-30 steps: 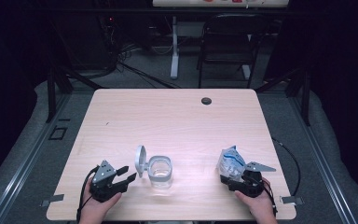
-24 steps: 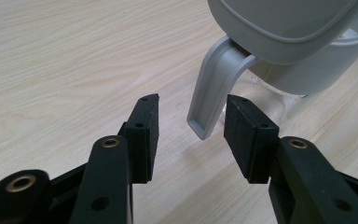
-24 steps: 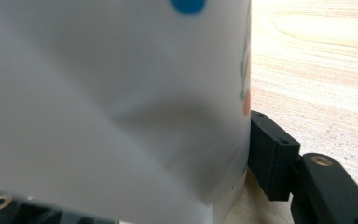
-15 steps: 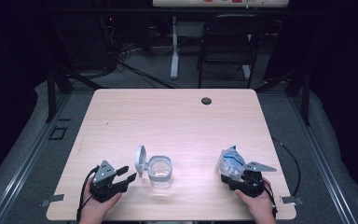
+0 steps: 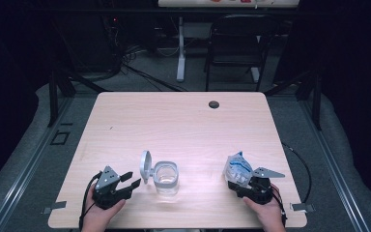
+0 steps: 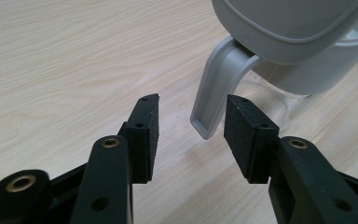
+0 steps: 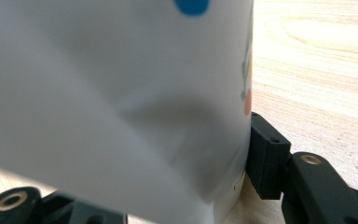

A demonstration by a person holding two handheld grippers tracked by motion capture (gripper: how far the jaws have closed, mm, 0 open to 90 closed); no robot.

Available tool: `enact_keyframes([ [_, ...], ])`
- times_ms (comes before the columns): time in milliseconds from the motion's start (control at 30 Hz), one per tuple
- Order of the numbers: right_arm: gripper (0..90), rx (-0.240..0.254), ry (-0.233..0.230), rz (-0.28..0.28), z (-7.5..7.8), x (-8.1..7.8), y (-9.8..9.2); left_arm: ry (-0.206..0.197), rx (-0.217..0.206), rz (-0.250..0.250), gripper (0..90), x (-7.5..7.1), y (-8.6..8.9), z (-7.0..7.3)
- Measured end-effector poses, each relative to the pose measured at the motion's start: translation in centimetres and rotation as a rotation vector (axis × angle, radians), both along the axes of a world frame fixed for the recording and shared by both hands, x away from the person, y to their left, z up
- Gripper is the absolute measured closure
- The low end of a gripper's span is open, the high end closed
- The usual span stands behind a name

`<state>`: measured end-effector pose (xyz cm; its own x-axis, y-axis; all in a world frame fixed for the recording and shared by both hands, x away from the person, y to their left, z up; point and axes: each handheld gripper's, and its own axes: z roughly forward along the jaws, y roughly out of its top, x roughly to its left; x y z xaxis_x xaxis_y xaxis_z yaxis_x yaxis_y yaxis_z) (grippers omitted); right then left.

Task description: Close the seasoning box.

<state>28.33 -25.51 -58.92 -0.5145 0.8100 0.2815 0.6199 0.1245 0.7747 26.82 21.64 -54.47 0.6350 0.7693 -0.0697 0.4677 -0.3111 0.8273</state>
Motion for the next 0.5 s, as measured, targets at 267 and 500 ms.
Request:
enact_keyframes([
  [267, 49.5, -0.007, -0.004, 0.011, 0.2, 0.08, 0.26, 0.001, -0.001, 0.0, 55.8, -0.04, 0.02, 0.01],
  [500, 49.5, 0.011, -0.014, 0.018, 0.92, -0.01, 0.93, -0.006, -0.001, 0.006, 55.8, -0.18, 0.25, 0.07],
])
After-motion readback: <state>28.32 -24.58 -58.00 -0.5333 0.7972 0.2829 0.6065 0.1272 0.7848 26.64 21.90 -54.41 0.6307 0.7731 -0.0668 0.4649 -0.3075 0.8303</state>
